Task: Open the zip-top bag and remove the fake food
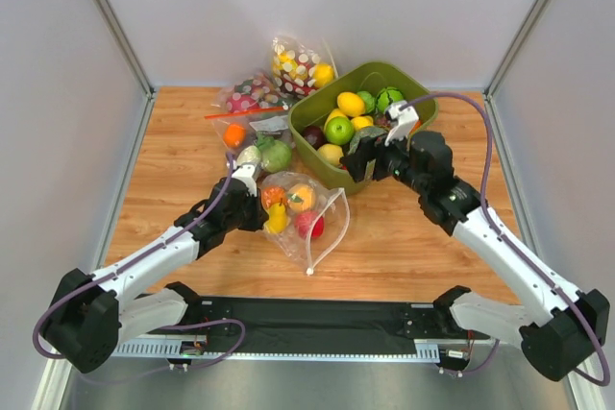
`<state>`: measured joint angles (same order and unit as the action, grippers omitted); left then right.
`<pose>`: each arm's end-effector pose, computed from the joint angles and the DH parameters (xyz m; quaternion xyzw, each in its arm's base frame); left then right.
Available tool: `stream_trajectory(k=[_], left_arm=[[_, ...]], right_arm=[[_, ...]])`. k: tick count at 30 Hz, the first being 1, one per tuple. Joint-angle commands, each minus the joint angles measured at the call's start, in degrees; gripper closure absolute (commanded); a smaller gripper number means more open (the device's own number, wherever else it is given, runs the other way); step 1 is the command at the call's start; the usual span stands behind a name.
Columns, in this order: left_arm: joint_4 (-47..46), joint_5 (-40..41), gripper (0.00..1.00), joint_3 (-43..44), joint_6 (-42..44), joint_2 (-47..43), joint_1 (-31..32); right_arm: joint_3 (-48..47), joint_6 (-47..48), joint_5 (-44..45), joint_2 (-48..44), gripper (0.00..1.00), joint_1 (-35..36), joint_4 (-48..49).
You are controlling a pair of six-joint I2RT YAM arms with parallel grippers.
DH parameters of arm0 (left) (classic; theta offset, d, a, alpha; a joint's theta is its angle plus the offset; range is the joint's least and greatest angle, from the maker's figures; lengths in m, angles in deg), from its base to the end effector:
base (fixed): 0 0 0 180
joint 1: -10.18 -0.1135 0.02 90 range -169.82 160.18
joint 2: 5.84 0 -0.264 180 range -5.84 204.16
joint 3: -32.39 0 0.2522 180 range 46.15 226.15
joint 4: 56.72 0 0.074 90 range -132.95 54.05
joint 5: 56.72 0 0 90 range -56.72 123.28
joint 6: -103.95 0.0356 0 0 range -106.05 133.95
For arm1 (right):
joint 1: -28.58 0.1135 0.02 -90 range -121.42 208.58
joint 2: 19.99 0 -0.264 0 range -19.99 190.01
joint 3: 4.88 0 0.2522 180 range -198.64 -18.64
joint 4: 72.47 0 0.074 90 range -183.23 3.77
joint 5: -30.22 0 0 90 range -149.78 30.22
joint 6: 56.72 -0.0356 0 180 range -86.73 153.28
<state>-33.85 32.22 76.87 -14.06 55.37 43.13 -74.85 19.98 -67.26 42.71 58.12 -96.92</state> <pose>0.1833 -0.1196 0.2024 0.0429 0.9038 -0.2232 0.3627 0.2183 0.1290 0.3477 -0.1518 0.7896 0.2652 0.5322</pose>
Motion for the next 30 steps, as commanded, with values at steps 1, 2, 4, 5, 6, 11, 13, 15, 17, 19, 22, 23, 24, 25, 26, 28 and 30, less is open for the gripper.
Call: stream_trajectory(k=[1, 2, 4, 5, 6, 11, 13, 15, 17, 19, 22, 23, 24, 25, 26, 28, 30], left_arm=[[-0.67, -1.31, 1.00, 1.62, 1.29, 0.57, -0.08], [-0.67, -1.23, 1.00, 1.71, 1.38, 0.66, -0.08], [-0.58, -1.31, 1.00, 1.80, 1.47, 0.75, -0.17], [-0.67, -1.23, 1.00, 1.80, 1.47, 0.75, -0.17], [-0.58, -1.23, 1.00, 1.80, 1.47, 0.75, -0.08], [-0.40, -1.31, 1.00, 1.89, 1.47, 0.93, -0.08], [-0.31, -1.31, 1.00, 1.89, 1.55, 0.93, -0.08], [-0.05, -1.49, 1.00, 1.98, 1.64, 0.84, -0.17], [0.13, -1.40, 1.00, 2.06, 1.73, 0.93, -0.17], [0.13, -1.58, 1.00, 1.98, 1.64, 0.75, -0.08], [-0.14, -2.01, 1.00, 1.80, 1.55, 0.75, -0.17], [-0.23, -2.10, 1.00, 1.80, 1.55, 0.67, -0.08], [-0.31, -2.28, 1.00, 1.80, 1.55, 0.75, -0.08], [-0.40, -2.45, 1.00, 1.80, 1.55, 0.75, -0.08], [-0.49, -2.54, 1.00, 1.71, 1.73, 0.75, -0.08], [-0.58, -2.89, 1.00, 1.71, 1.99, 0.75, -0.08], [-0.84, -3.16, 1.00, 1.71, 2.34, 0.75, -0.08]], right_arm=[[4.17, -1.73, 5.02, -3.53, 0.19, 3.15, -6.33], [4.52, -1.82, 5.63, -4.24, 0.21, 4.20, -8.18], [5.84, -2.34, 5.55, -5.56, 0.23, 5.35, -12.84], [6.63, -2.87, 5.03, -6.61, 0.24, 5.87, -13.99], [8.20, -3.31, 4.85, -6.97, 0.26, 7.27, -15.30], [13.84, -7.43, 4.85, -6.19, 0.29, 13.60, -12.51], [15.33, -8.49, 4.67, -4.43, 0.30, 15.19, -8.83], [15.60, -9.29, 4.76, -1.37, 0.30, 17.39, -5.14], [15.42, -9.37, 5.02, 0.75, 0.30, 19.23, -2.76], [15.42, -9.38, 5.55, 4.00, 0.30, 20.20, 1.02], [15.60, -9.20, 6.51, 8.21, 0.28, 21.87, 6.03], [16.30, -9.20, 7.39, 8.93, 0.27, 22.57, 7.43], [16.74, -9.46, 7.40, 9.72, 0.27, 22.75, 10.14], [17.18, -9.99, 7.40, 10.86, 0.25, 22.93, 12.78], [17.70, -10.08, 10.18, 11.39, 0.24, 23.37, 14.29], [18.94, -9.38, 12.48, 12.18, 0.22, 23.90, 17.98], [19.46, -8.59, 15.65, 13.33, 0.19, 24.60, 20.87]])
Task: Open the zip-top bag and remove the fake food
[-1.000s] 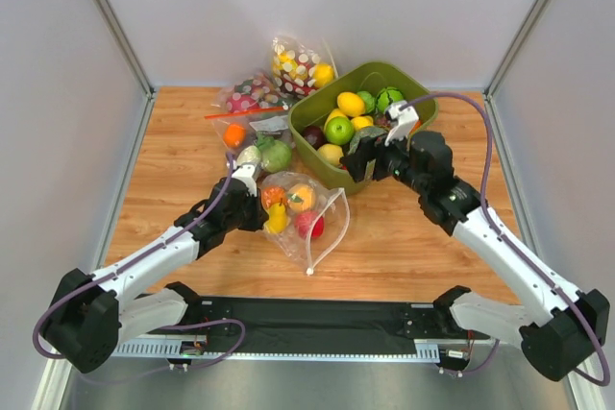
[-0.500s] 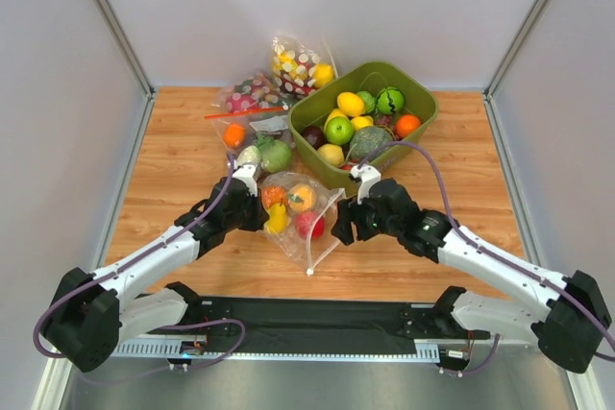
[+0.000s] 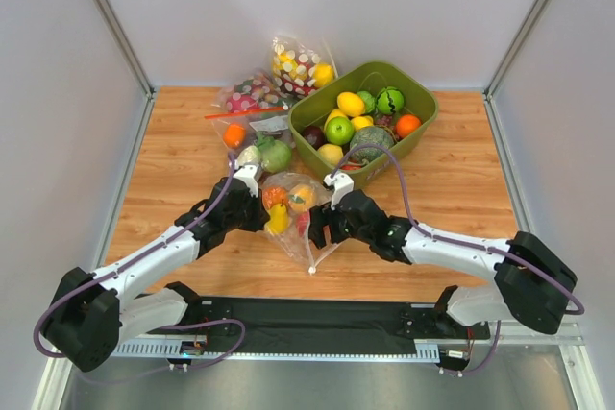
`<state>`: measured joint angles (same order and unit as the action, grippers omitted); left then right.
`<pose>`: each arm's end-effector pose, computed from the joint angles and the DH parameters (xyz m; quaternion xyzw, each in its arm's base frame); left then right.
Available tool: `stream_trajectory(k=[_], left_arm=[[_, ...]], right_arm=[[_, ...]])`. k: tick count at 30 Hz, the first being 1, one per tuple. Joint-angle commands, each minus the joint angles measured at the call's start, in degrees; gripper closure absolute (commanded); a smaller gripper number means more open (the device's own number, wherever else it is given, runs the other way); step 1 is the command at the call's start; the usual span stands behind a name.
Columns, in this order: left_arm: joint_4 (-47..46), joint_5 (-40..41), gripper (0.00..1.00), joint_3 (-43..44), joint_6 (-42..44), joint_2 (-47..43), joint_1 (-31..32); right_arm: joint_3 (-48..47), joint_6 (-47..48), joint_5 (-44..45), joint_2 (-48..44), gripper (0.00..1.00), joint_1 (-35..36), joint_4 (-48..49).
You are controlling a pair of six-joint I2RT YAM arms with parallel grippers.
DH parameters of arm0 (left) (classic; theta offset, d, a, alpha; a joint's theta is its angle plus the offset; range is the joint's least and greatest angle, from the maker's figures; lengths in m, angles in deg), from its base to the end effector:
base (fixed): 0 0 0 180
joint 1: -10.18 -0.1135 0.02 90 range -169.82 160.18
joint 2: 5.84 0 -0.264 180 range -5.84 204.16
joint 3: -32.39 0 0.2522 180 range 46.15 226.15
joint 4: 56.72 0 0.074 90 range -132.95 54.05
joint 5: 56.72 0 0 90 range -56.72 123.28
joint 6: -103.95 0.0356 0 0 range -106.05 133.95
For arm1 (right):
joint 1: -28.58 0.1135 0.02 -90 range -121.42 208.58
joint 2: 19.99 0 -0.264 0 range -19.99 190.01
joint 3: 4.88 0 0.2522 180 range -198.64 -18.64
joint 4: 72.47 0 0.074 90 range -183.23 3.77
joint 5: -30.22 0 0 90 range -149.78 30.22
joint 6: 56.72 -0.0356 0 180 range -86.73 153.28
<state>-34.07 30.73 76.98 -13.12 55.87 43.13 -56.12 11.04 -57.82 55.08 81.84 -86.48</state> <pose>0.1839 -0.1211 0.2016 0.0559 0.9036 -0.2297 0.3574 0.1620 0.2150 0.1995 -0.2329 0.8674 0.2570 0.3570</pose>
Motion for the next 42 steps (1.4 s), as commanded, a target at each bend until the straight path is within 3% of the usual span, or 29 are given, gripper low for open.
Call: stream_trajectory(k=[1, 5, 20, 22, 23, 29, 38, 42], left_arm=[[-0.71, -2.02, 1.00, 1.60, 1.49, 0.34, -0.08], [-1.41, -3.16, 1.00, 1.60, 1.85, 0.51, -0.08], [-1.06, -4.84, 1.00, 1.51, 2.11, -0.19, -0.08], [-1.06, -5.10, 1.00, 1.51, 2.11, -0.19, -0.08], [-0.98, -5.10, 1.00, 1.51, 2.11, -0.19, -0.17], [-0.71, -3.35, 1.00, 1.51, 1.23, -0.02, -0.08], [-0.80, 0.25, 1.00, 2.39, -0.09, 0.25, -0.17], [-0.62, 1.31, 1.00, 2.57, -0.09, -0.54, -0.25]], right_arm=[[1.17, 0.79, 6.83, 1.39, 0.17, 0.97, 11.49], [1.61, 2.37, 7.53, 4.81, 0.15, 1.15, 17.02], [0.38, 0.88, 8.77, 16.42, 0.14, 2.12, 22.04], [0.38, 1.06, 9.12, 16.69, 0.23, 2.20, 23.01], [0.47, 1.14, 9.29, 16.52, 0.35, 2.20, 23.19], [0.21, 2.38, 10.00, 12.31, 0.58, 2.29, 19.33], [1.53, 3.69, 3.41, 1.84, 0.64, 2.20, 8.88], [-0.40, 5.27, -4.03, -0.27, 0.64, 2.20, 0.97]])
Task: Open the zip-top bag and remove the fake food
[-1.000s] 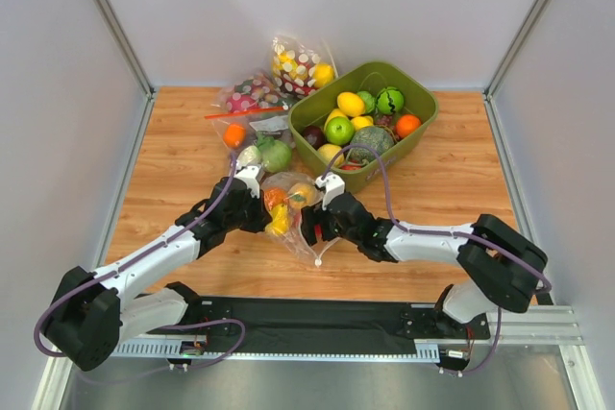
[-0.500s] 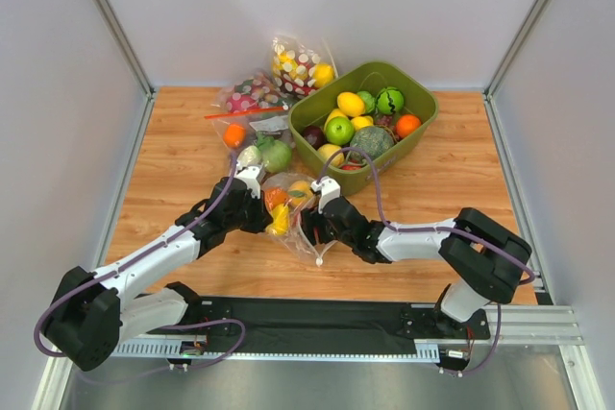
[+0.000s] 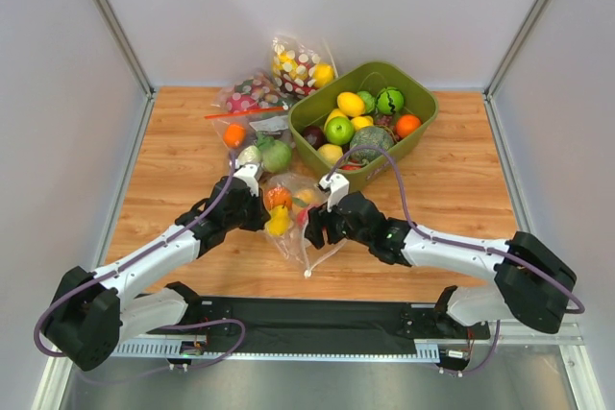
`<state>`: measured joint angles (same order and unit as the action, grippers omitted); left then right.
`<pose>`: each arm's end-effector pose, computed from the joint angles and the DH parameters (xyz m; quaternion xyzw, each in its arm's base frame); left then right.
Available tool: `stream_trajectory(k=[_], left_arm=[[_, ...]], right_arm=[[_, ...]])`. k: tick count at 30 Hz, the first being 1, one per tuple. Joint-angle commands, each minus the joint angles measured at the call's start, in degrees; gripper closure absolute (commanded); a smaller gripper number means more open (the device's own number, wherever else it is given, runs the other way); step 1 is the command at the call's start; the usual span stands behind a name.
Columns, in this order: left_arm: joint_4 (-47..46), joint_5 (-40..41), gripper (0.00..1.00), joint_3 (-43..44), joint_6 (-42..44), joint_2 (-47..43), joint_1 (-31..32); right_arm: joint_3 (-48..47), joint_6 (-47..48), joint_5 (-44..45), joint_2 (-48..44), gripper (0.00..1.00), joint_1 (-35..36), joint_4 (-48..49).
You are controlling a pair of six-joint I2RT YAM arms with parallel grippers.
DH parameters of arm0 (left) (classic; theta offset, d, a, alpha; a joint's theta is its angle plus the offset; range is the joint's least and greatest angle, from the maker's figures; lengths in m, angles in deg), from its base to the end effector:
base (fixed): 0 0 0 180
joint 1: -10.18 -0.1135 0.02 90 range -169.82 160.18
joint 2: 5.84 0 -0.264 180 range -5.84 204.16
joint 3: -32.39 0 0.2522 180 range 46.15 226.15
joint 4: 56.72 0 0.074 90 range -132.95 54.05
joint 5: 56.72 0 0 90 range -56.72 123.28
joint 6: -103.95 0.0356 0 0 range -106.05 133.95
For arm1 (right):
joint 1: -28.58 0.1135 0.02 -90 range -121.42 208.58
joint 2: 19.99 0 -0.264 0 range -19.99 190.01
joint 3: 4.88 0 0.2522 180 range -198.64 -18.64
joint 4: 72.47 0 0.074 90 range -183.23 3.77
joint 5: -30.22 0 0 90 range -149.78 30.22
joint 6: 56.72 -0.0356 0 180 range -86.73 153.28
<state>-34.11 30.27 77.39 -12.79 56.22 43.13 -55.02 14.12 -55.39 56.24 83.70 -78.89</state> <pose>0.1850 -0.1222 0.2028 0.0602 0.9028 -0.2322 0.3569 0.1601 0.2249 0.2002 -0.2529 0.8390 0.2634 0.4034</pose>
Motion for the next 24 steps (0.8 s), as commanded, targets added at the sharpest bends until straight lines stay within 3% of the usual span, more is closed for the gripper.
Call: stream_trajectory(k=[1, 12, 17, 20, 24], left_arm=[[-0.41, 2.04, 1.00, 2.24, -0.42, -1.15, -0.25], [0.56, 2.83, 1.00, 2.68, -0.07, -1.33, -3.33], [1.00, 2.83, 1.00, 2.51, 0.64, -2.30, -3.94], [1.27, 2.74, 1.00, 2.42, 0.81, -2.39, -4.12], [1.35, 2.22, 1.00, 2.15, 0.99, -2.56, -4.21]], right_arm=[[-1.93, 2.54, -7.62, -2.30, 0.64, 0.43, -10.72], [-8.61, 3.52, -12.81, -12.41, 0.66, 0.35, -38.51], [-12.39, 3.77, -10.63, -17.85, 0.66, 0.26, -44.85], [-14.15, 4.30, -4.48, -20.32, 0.68, -0.61, -47.06], [-17.05, 7.20, -1.49, -24.27, 0.69, -7.19, -45.57]])
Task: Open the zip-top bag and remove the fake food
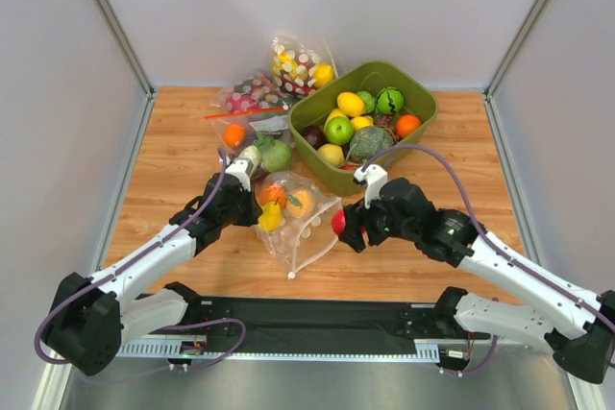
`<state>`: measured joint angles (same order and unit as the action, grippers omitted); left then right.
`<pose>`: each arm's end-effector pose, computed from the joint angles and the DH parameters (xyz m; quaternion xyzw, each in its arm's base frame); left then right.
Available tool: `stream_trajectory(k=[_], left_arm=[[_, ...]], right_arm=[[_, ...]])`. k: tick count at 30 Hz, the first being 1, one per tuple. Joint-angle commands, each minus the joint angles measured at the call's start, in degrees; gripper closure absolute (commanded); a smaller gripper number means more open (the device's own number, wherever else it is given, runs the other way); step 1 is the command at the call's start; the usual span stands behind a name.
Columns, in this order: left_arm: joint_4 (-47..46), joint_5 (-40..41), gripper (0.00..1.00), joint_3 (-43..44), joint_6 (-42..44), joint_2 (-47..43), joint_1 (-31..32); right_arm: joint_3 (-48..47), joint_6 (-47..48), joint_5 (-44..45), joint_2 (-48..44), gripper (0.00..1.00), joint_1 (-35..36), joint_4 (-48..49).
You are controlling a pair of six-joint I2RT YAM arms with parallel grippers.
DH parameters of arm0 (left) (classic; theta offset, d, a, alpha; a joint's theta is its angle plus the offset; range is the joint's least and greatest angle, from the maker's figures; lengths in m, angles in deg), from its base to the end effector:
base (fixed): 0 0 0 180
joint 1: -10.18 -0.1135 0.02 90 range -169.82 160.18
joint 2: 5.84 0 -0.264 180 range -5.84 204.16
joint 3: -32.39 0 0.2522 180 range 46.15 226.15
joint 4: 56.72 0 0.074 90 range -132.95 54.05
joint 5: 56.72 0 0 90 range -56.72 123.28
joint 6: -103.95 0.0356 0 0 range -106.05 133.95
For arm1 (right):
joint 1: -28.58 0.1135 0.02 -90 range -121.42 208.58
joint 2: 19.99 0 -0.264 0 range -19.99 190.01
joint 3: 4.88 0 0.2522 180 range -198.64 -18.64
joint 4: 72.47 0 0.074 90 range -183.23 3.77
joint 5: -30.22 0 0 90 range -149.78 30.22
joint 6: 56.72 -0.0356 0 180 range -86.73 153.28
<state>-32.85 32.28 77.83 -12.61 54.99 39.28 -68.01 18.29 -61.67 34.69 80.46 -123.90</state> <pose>0.1914 -0.1072 0.2077 0.0238 0.9032 -0.2070 0.3752 0.1207 0.1557 0.2913 -0.2963 0.8677 0.2324 0.3245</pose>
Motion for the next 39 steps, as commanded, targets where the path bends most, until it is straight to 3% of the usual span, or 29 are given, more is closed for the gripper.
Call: stream_trajectory(k=[1, 6, 15, 26, 29, 30, 31, 34, 39], left_arm=[[0.00, 0.20, 1.00, 1.72, 0.64, -1.51, -0.36], [0.00, -0.32, 1.00, 1.01, 0.46, -2.48, -0.36], [-0.35, -2.78, 1.00, 0.75, 0.38, -2.39, -0.36], [0.00, -4.54, 1.00, 0.66, 0.81, -2.39, -0.36], [0.35, -4.37, 1.00, 0.75, 0.99, -2.48, -0.36], [0.35, -4.54, 1.00, 0.75, 0.99, -2.39, -0.36], [0.26, -4.80, 1.00, 0.75, 0.99, -2.30, -0.36], [-0.09, -5.51, 1.00, 0.66, 0.82, -1.95, -0.36], [-0.53, -6.12, 1.00, 0.66, 0.82, -1.34, -0.36]], right_arm=[[-4.86, 3.64, 5.66, -2.91, 0.69, -5.19, -0.04], [-7.94, 8.74, 8.22, -2.30, 0.70, -15.02, 8.99], [-20.66, 8.93, -4.96, 15.88, 0.69, -36.30, 22.01], [-34.99, 6.55, 1.10, 40.76, 0.65, -44.58, 24.40], [-37.11, 6.89, 4.41, 43.58, 0.56, -45.02, 23.87], [-37.73, 7.51, 4.70, 44.11, 0.49, -45.11, 23.18], [-38.26, 7.77, 4.88, 44.90, 0.37, -45.11, 22.82], [-38.88, 8.65, 4.09, 45.34, 0.18, -45.20, 22.64], [-37.57, 9.27, 3.65, 44.21, 0.14, -45.20, 23.34]])
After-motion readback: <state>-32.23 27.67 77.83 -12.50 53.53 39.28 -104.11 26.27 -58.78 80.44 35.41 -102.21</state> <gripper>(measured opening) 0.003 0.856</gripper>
